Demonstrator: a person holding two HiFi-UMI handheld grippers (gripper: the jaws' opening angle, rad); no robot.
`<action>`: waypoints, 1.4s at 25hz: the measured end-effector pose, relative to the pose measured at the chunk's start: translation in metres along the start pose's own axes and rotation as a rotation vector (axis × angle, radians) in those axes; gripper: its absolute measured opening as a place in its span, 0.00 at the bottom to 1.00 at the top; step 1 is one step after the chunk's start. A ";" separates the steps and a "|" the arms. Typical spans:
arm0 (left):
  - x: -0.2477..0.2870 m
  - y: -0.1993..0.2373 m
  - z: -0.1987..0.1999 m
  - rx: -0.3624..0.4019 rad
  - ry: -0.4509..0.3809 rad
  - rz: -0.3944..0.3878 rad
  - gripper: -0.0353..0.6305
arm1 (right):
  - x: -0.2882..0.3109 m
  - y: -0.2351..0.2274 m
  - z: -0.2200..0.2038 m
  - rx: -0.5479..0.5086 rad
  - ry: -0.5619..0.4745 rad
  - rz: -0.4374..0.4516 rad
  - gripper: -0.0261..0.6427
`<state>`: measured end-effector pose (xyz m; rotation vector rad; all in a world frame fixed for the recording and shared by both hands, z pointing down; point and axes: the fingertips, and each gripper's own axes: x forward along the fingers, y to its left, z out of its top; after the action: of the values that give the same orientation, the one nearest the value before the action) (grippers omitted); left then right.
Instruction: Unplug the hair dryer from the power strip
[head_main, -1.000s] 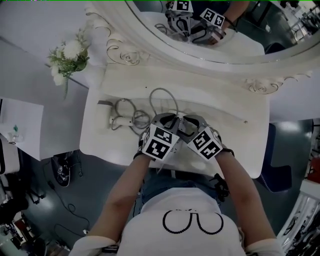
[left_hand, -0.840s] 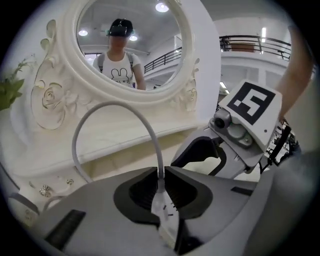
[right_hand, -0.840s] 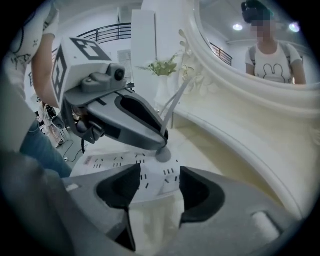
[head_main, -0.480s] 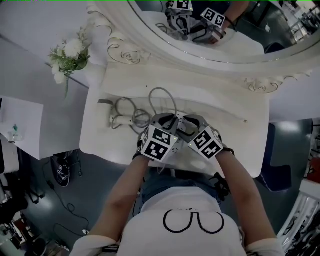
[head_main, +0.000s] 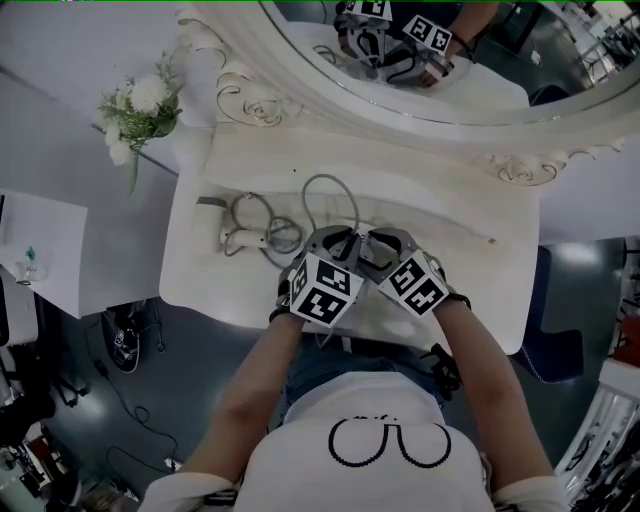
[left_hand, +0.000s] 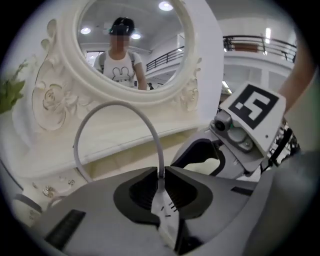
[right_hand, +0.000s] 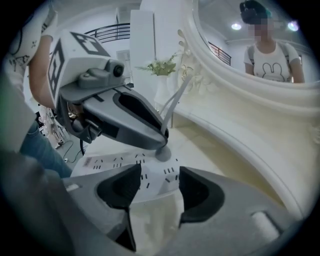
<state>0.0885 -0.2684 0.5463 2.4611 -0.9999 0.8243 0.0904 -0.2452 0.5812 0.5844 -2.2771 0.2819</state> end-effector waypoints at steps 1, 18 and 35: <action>-0.002 0.000 -0.002 0.013 -0.002 0.003 0.12 | 0.000 0.001 -0.001 -0.005 0.006 0.006 0.40; -0.067 0.031 0.042 -0.382 -0.270 -0.089 0.12 | -0.003 0.008 0.004 -0.023 0.027 0.013 0.40; -0.143 0.150 -0.035 -0.759 -0.354 0.128 0.12 | -0.083 0.003 0.097 -0.013 -0.286 -0.285 0.30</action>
<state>-0.1157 -0.2802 0.4981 1.9069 -1.2986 -0.0068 0.0787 -0.2513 0.4540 0.9838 -2.4227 0.0438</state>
